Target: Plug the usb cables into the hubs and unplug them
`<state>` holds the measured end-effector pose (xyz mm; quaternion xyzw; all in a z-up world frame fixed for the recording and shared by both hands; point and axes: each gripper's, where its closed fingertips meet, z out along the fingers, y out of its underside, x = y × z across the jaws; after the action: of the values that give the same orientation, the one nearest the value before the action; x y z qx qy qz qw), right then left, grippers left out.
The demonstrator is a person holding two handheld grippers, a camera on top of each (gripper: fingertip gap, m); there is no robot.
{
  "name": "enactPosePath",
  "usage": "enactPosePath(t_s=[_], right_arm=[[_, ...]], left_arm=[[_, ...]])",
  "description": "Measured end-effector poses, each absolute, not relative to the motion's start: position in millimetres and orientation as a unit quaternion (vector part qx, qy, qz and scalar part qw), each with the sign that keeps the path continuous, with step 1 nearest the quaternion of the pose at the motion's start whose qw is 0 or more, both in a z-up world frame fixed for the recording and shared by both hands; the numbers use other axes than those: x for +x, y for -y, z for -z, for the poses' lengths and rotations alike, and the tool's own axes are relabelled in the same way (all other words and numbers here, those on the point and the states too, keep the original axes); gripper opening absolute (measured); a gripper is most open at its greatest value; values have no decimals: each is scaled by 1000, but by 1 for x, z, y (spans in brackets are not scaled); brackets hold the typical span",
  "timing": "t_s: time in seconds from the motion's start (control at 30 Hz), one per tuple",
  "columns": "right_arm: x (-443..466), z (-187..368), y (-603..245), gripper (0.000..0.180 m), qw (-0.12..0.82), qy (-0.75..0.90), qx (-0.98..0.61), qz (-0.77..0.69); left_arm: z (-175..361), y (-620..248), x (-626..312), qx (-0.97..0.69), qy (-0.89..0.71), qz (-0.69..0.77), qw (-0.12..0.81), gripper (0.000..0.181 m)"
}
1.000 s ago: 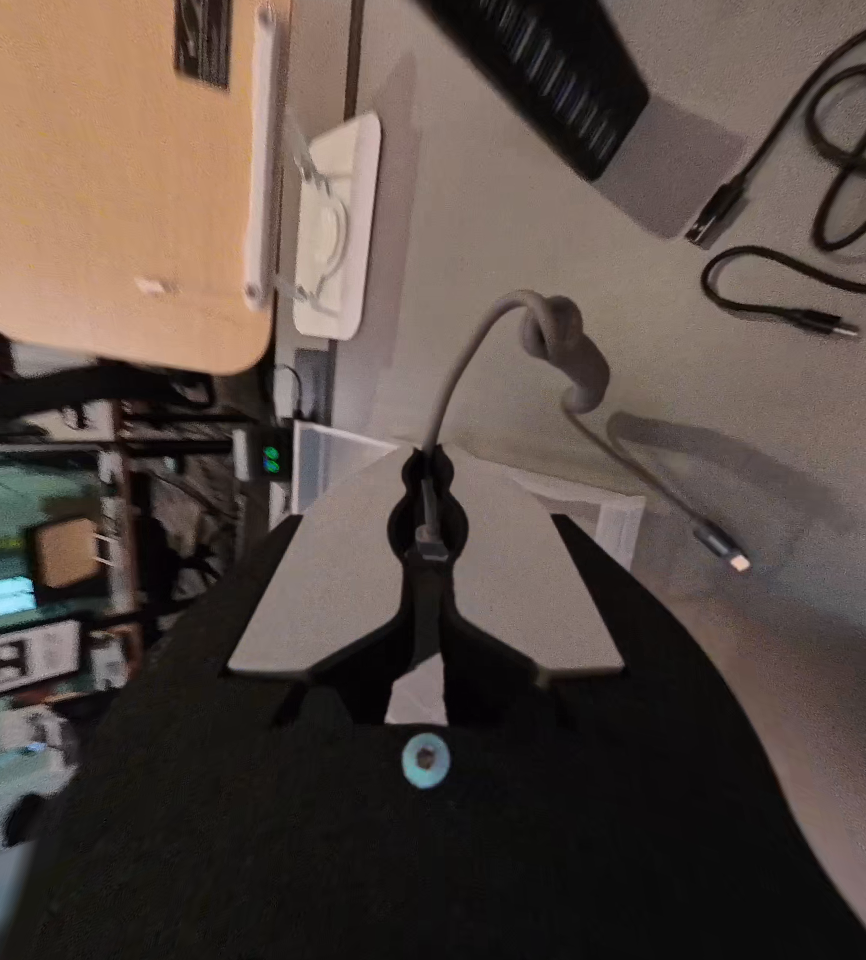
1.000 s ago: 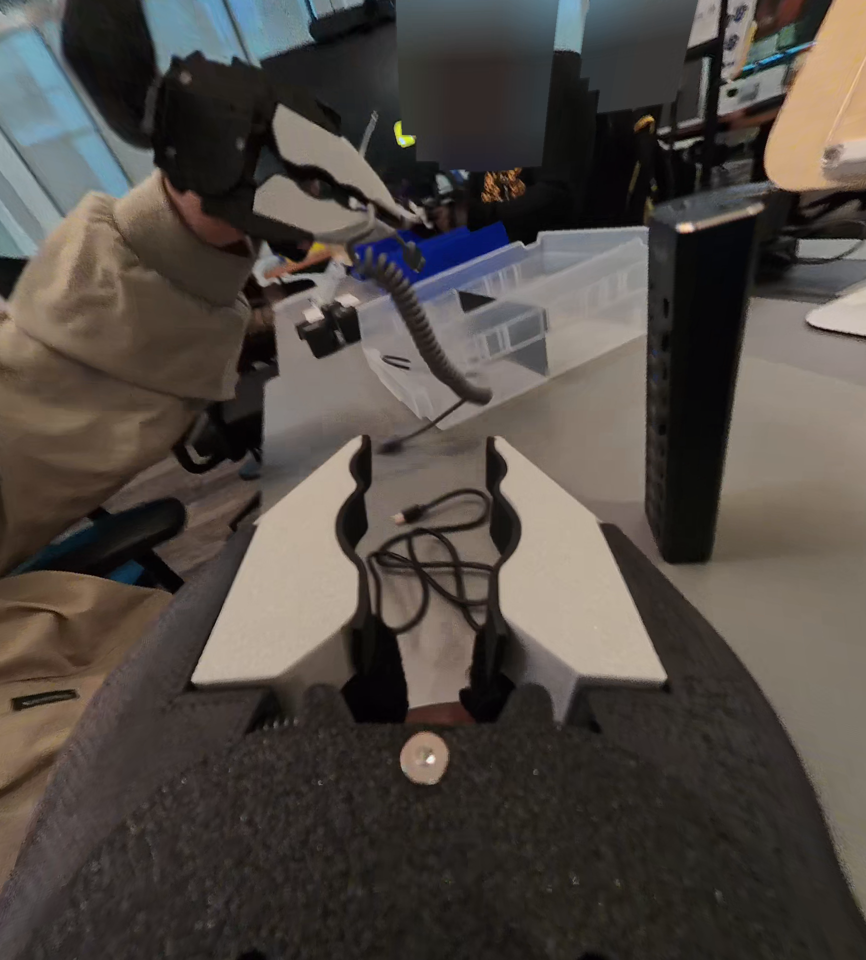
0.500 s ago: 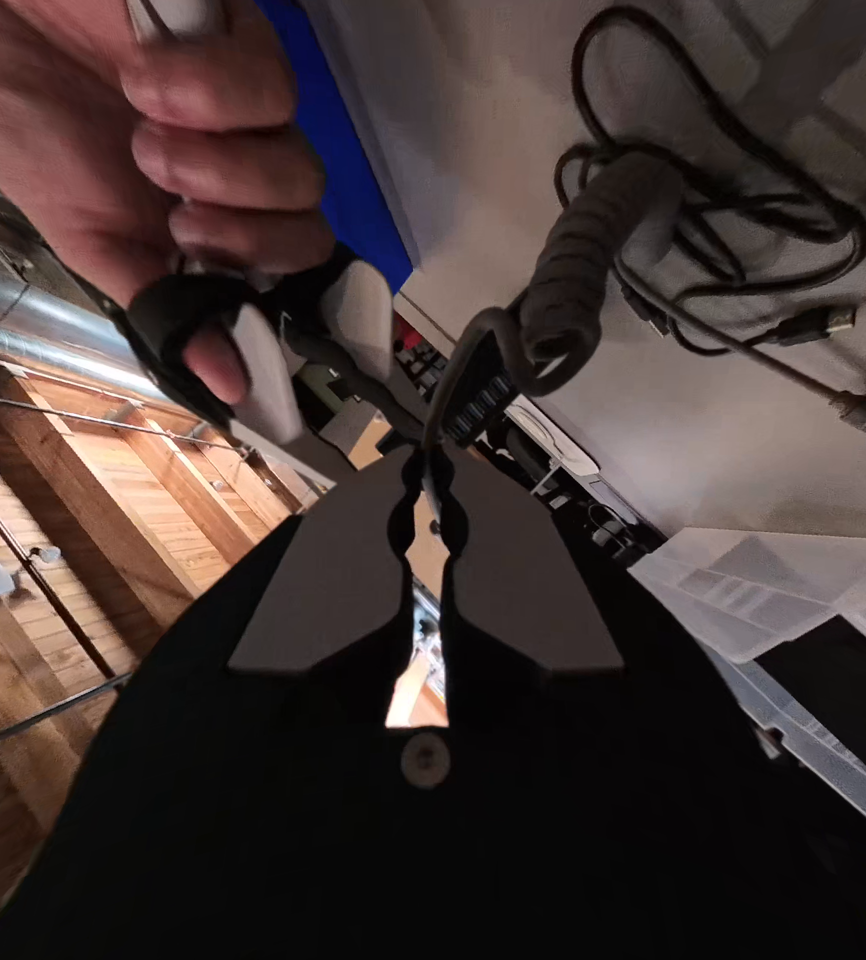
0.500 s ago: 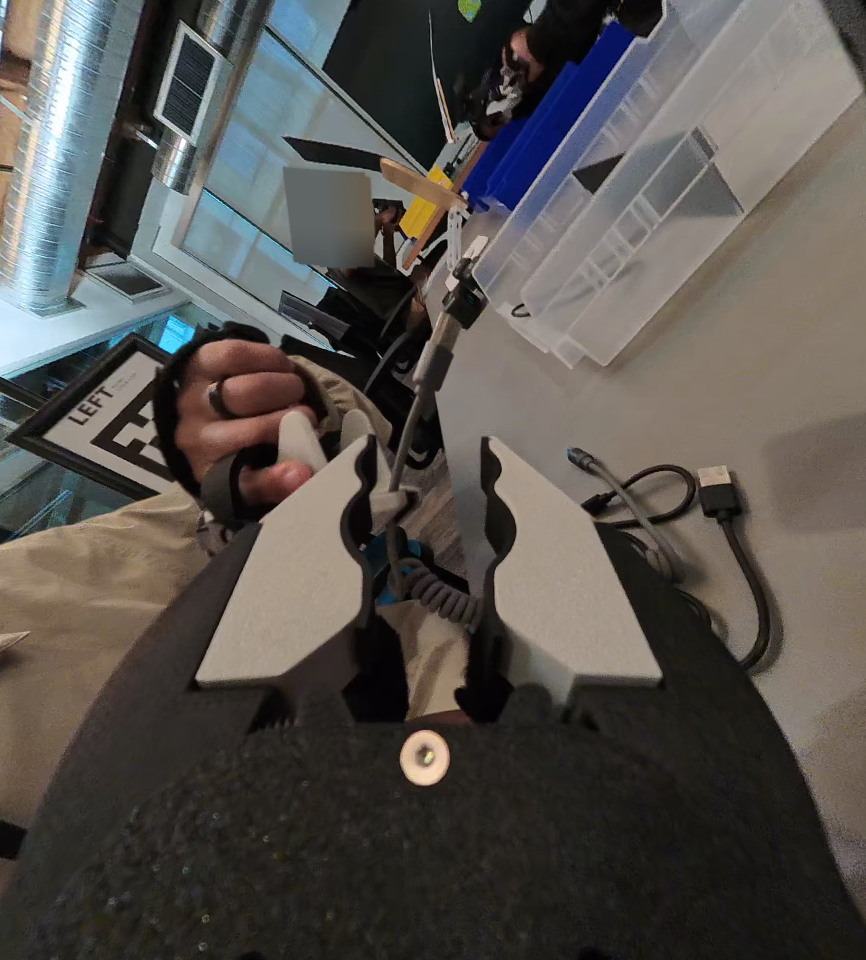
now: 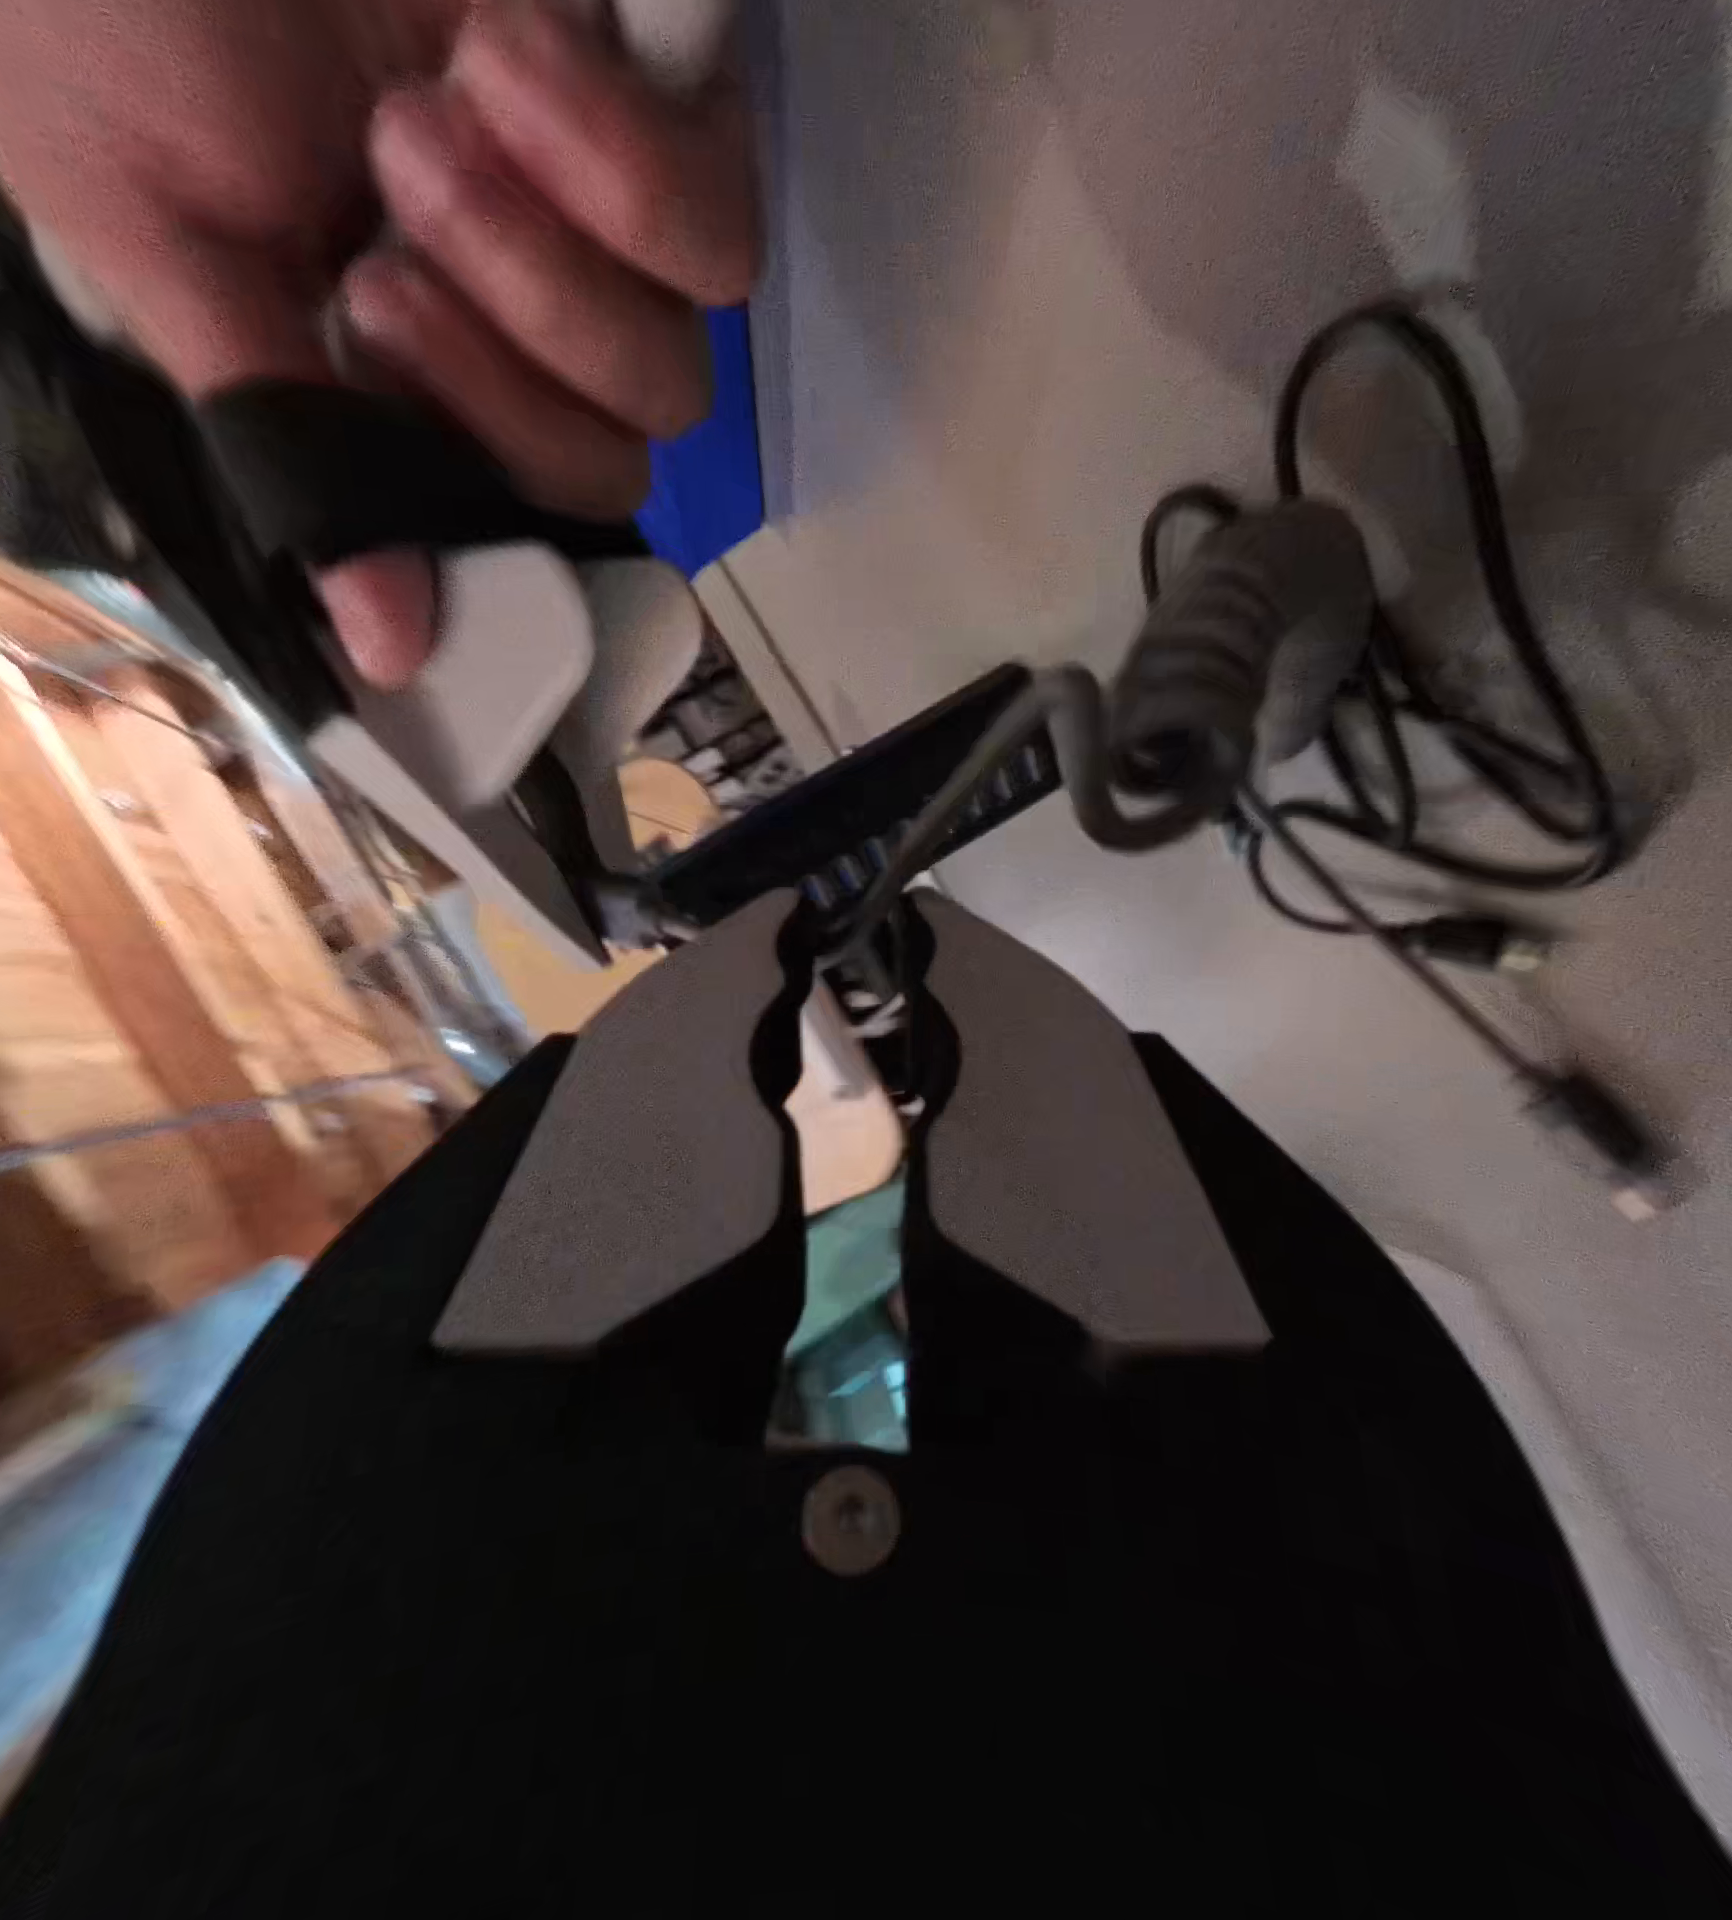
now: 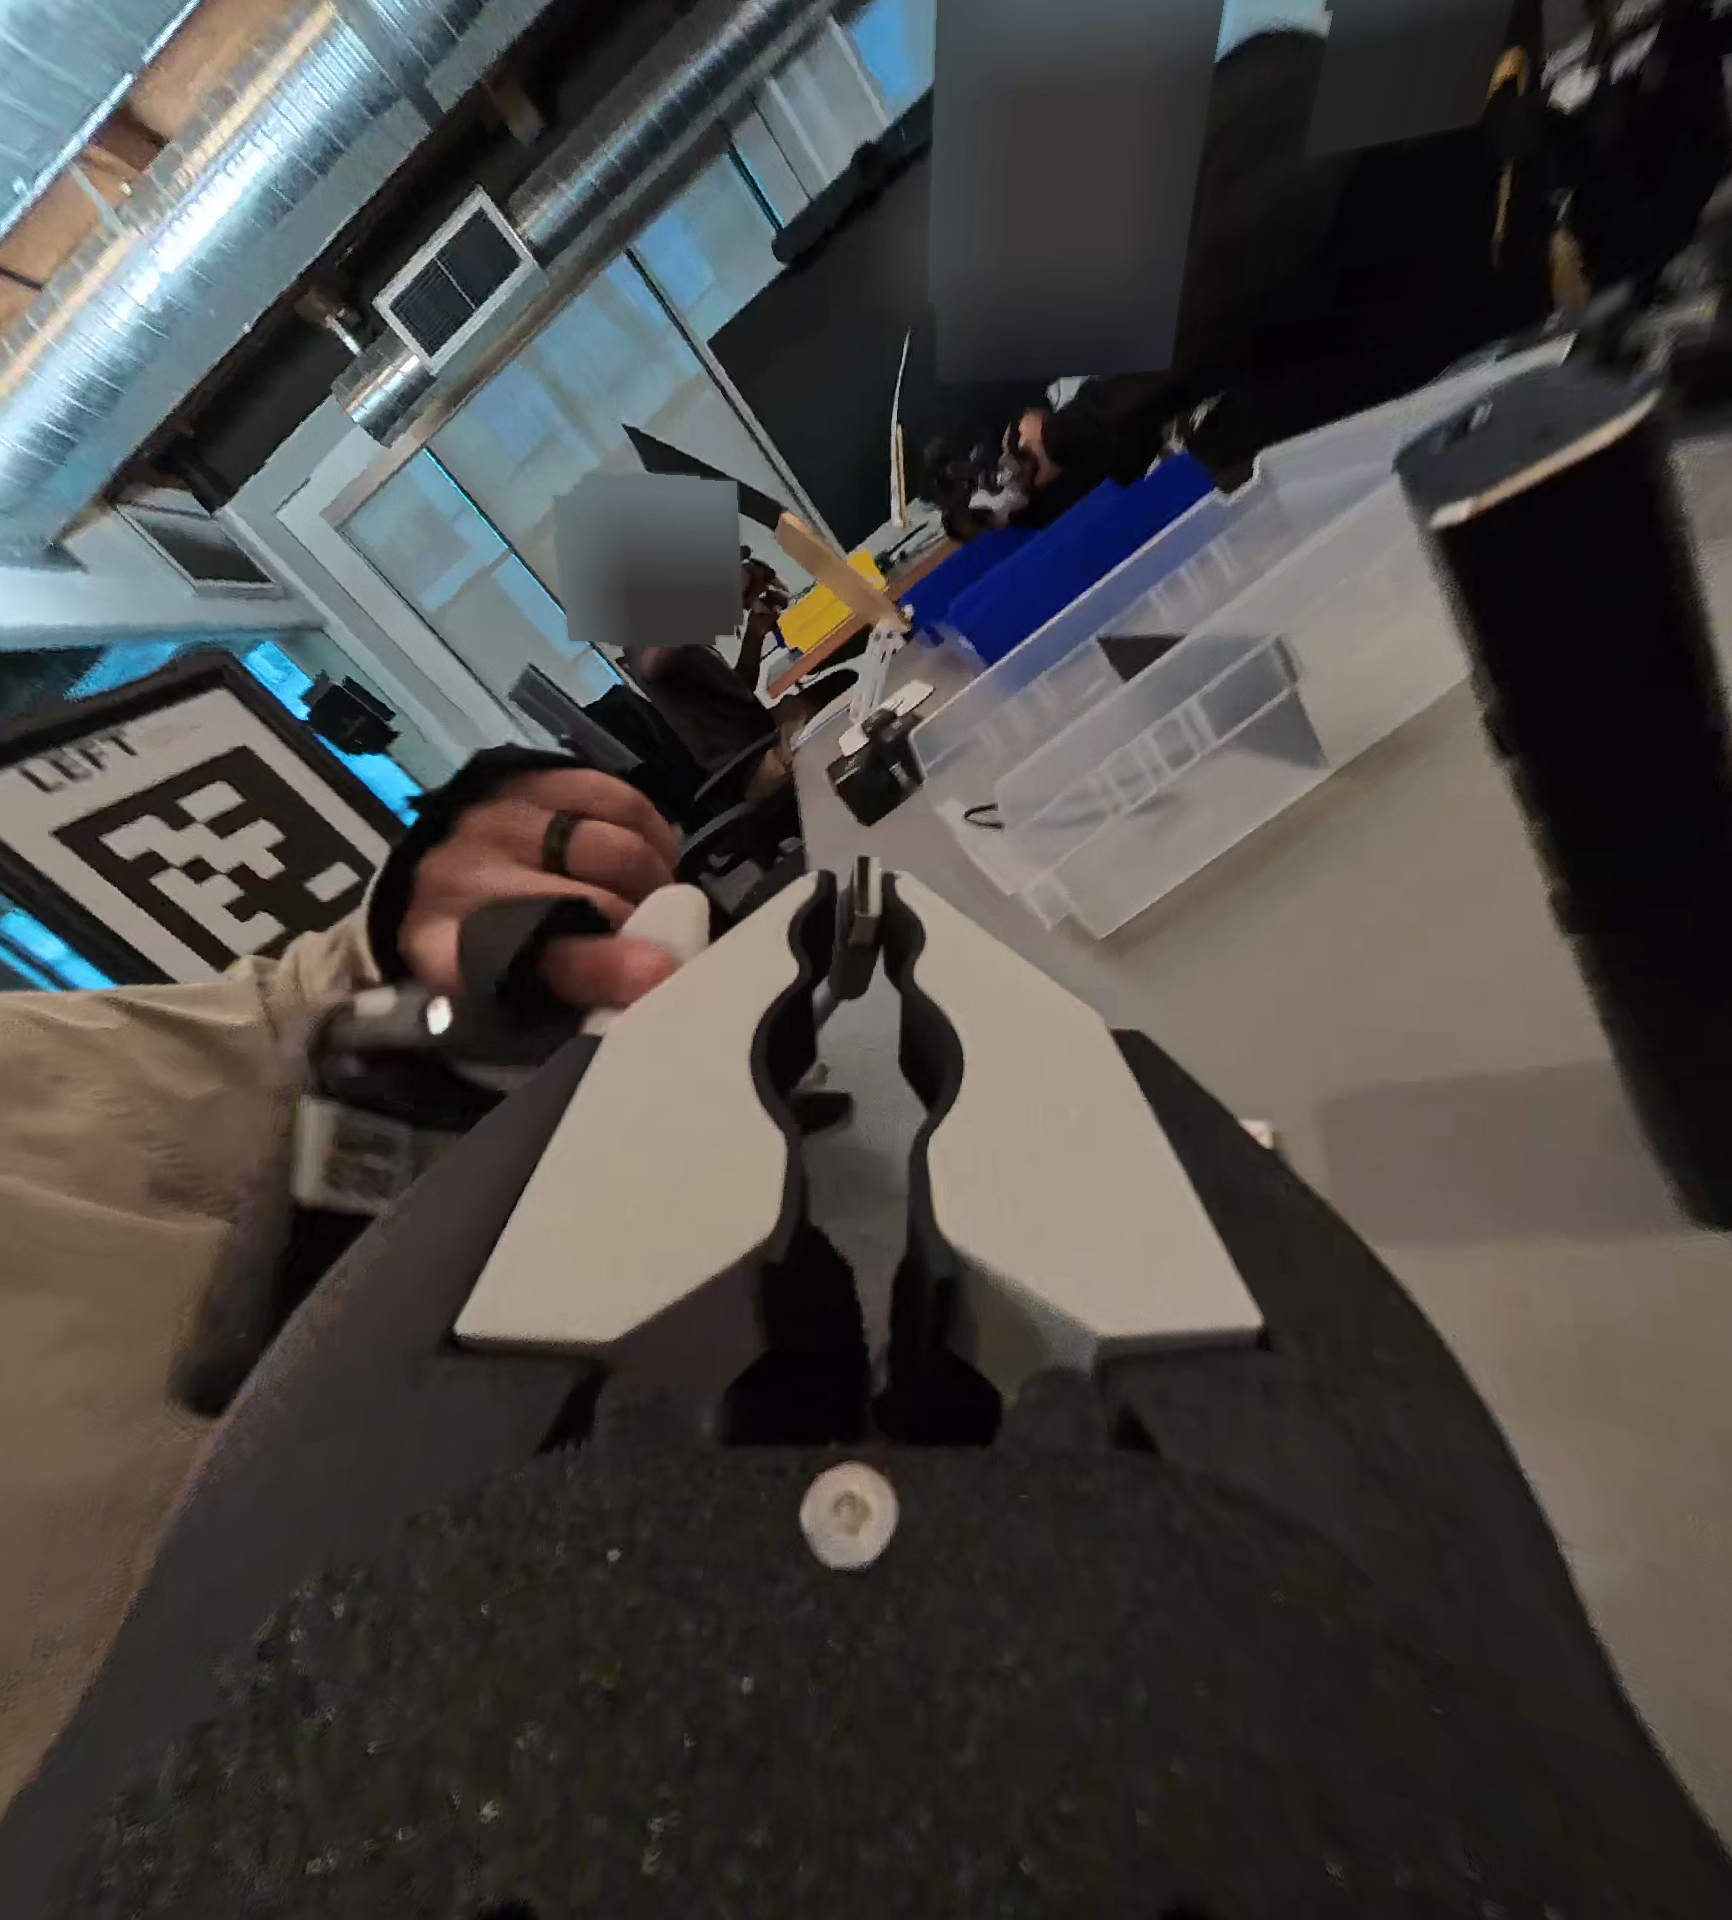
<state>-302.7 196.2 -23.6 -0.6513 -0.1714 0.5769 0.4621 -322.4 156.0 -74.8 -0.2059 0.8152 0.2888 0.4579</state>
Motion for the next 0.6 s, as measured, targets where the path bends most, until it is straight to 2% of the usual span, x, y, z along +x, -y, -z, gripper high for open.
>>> enactPosePath(t_s=[0.07,0.17,0.33,0.4,0.47,0.6], right_arm=[[-298,20,-195,7,496,193,-638,-557],[-301,25,-196,7,530,218,-639,-513],[-296,30,-202,7,548,204,-647,-489],[-294,38,-204,7,549,215,-662,-463],[-293,49,-207,8,552,235,-685,-414],[-287,66,-216,7,545,242,-728,-339]], left_arm=[[73,-149,-320,-379,-784,-121,477,29],[62,-133,-305,-579,-652,199,448,33],[39,-144,-300,-646,-353,584,341,37],[41,-153,-308,-642,-266,653,300,36],[51,-160,-316,-645,-244,658,303,38],[53,-148,-321,-631,-337,604,352,39]])
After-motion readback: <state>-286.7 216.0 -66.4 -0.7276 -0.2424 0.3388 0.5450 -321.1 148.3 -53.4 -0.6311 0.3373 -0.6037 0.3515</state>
